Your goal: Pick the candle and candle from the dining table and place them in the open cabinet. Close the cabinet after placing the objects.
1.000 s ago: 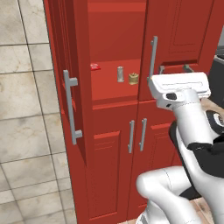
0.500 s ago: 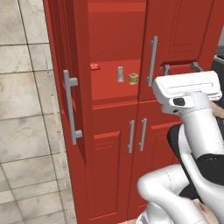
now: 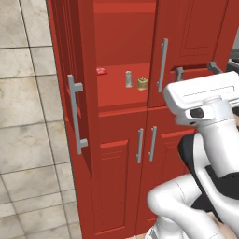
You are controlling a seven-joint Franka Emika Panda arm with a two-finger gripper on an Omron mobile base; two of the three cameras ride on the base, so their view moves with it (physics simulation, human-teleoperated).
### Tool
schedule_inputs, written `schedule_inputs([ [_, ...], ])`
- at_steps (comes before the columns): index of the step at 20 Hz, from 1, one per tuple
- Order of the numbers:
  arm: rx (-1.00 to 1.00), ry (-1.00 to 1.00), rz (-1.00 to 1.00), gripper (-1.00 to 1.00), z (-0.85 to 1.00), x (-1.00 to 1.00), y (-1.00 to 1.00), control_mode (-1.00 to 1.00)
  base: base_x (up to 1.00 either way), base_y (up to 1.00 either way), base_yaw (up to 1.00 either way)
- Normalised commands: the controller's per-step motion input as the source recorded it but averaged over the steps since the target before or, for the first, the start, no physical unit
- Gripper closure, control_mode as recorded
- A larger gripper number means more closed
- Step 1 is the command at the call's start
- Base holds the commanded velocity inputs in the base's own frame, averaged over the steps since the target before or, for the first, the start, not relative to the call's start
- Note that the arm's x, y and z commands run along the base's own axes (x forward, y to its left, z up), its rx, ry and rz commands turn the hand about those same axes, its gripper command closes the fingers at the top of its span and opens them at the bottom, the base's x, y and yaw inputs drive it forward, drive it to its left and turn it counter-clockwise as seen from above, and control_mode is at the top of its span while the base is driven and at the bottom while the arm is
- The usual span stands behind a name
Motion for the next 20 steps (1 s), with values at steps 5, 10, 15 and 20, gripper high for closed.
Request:
schedule_inputs([
  [5,0.00,0.02,-0.01,-1.00,0.00,-0.88,0.35,-1.00,0.00,0.00,0.00],
  [10,0.00,0.00,-0.01,-1.00,-0.09,-0.99,0.27,-1.00,0.00,0.00,0.00],
  [15,0.00,0.00,0.00,-1.00,-0.15,-0.99,0.26,-1.00,0.00,0.00,0.00],
  [20,0.00,0.00,0.00,-1.00,-0.17,-0.89,0.29,-1.00,0.00,0.00,0.00],
])
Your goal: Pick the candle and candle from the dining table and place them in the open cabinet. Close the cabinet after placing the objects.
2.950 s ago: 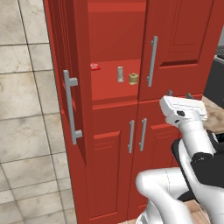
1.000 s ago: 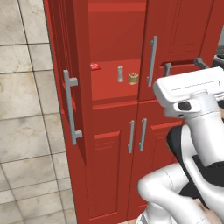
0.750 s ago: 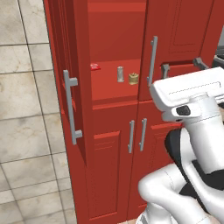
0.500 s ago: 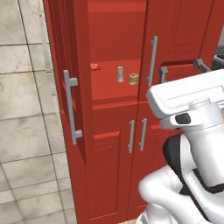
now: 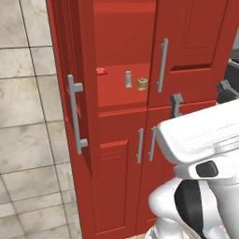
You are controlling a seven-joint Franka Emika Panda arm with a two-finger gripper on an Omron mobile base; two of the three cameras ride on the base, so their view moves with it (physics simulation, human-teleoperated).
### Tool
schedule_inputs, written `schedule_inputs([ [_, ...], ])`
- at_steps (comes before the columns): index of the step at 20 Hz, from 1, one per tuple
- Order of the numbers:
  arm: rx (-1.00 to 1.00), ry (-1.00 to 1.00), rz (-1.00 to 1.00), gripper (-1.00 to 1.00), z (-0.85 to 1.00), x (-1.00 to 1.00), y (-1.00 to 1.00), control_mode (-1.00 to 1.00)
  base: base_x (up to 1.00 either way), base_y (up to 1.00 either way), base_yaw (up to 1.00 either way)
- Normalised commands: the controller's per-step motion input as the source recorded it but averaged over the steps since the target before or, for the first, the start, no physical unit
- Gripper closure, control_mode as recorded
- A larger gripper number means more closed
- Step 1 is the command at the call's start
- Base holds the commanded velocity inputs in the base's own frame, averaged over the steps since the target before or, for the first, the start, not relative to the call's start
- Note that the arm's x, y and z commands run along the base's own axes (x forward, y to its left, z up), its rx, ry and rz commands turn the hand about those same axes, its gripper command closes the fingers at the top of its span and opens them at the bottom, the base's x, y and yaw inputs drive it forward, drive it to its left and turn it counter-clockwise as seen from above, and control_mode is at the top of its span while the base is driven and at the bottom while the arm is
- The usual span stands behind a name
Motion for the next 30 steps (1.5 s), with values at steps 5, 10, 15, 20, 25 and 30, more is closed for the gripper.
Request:
schedule_inputs([
  [5,0.00,0.00,0.00,-1.00,-0.21,-0.73,0.32,-1.00,0.00,0.00,0.00],
  [10,-0.01,0.00,0.03,-1.00,-0.19,-0.35,0.39,-1.00,0.00,0.00,0.00],
  [15,-0.01,0.00,0.04,-1.00,-0.21,-0.04,0.38,-1.00,0.00,0.00,0.00],
  [20,-0.07,0.04,0.00,-1.00,-0.36,0.05,0.33,-1.00,0.00,0.00,0.00],
  [25,-0.13,0.02,0.00,-1.00,-0.37,0.20,0.37,-1.00,0.00,0.00,0.00],
  [30,-0.13,0.01,0.00,-1.00,-0.32,0.26,0.34,-1.00,0.00,0.00,0.00],
])
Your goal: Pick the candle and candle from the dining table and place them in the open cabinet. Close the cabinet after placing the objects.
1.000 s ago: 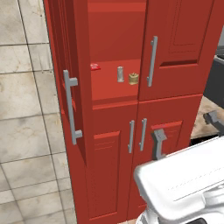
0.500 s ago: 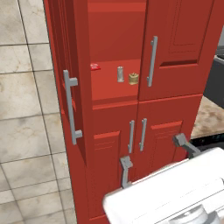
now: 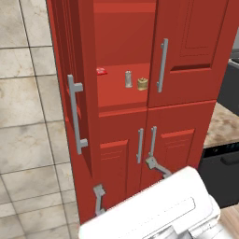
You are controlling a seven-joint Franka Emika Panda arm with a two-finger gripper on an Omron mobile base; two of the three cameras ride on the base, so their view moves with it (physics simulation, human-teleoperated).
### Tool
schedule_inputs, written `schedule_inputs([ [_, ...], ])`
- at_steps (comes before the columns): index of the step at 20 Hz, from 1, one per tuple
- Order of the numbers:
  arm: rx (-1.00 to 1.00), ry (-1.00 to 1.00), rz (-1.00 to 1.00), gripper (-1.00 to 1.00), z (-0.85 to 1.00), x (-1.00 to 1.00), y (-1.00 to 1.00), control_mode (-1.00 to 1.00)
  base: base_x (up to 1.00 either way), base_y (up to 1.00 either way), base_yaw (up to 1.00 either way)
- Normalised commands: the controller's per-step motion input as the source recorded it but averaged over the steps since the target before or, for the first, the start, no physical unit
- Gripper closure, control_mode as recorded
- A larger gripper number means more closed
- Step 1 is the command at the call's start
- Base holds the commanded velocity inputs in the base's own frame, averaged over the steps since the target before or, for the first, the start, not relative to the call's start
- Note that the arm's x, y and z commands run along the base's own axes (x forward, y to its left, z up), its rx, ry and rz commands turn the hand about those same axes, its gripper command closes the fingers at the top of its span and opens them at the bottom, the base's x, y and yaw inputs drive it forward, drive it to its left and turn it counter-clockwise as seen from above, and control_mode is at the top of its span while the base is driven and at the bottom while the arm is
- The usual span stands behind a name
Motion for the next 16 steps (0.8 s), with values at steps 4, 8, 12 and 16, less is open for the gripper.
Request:
schedule_inputs([
  [4,-0.04,0.09,0.00,-1.00,-0.16,0.21,0.12,-1.00,0.00,0.00,0.00],
  [8,-0.07,0.12,-0.08,-1.00,-0.11,0.49,0.40,-1.00,0.00,0.00,0.00],
  [12,-0.12,0.10,-0.14,-1.00,-0.18,0.53,0.62,-1.00,0.00,0.00,0.00],
  [16,-0.15,0.08,-0.15,-1.00,-0.26,0.45,0.71,-1.00,0.00,0.00,0.00],
])
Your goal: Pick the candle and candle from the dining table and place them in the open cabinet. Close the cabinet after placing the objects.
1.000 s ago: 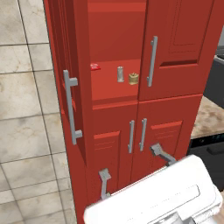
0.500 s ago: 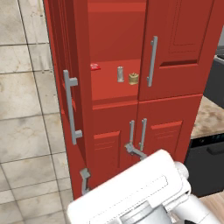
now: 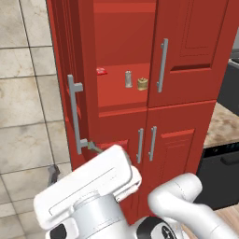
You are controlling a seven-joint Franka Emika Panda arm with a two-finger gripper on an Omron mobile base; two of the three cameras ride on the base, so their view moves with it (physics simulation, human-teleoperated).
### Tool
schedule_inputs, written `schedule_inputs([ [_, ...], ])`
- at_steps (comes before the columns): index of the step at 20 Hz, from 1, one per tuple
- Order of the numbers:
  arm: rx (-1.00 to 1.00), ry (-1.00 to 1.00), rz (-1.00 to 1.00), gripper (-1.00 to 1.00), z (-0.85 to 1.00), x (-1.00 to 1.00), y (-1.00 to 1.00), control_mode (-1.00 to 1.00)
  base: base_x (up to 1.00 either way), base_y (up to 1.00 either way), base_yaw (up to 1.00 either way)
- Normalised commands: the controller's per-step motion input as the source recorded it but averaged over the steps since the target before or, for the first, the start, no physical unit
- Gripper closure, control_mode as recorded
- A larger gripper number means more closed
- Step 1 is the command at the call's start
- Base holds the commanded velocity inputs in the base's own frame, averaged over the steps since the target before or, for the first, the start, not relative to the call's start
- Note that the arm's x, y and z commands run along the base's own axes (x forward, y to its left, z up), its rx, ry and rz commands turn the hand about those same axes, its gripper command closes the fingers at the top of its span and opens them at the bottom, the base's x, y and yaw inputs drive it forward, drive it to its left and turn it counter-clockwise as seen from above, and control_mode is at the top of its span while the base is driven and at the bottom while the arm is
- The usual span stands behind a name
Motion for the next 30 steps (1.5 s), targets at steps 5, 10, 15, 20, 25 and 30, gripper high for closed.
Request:
schedule_inputs([
  [5,-0.14,0.04,-0.14,-1.00,-0.31,0.31,0.54,-1.00,0.00,0.00,0.00],
  [10,-0.05,0.03,-0.13,-1.00,-0.19,0.29,0.18,-1.00,0.00,0.00,0.00],
  [15,-0.08,0.04,-0.12,-1.00,-0.13,0.38,0.15,-1.00,0.00,0.00,0.00],
  [20,-0.04,0.03,-0.04,-1.00,-0.06,0.13,-0.01,-1.00,0.00,0.00,0.00],
  [25,0.00,0.06,-0.01,-1.00,-0.06,0.34,-0.01,-1.00,0.00,0.00,0.00],
  [30,0.00,0.07,-0.01,-1.00,-0.09,0.49,0.00,-1.00,0.00,0.00,0.00],
])
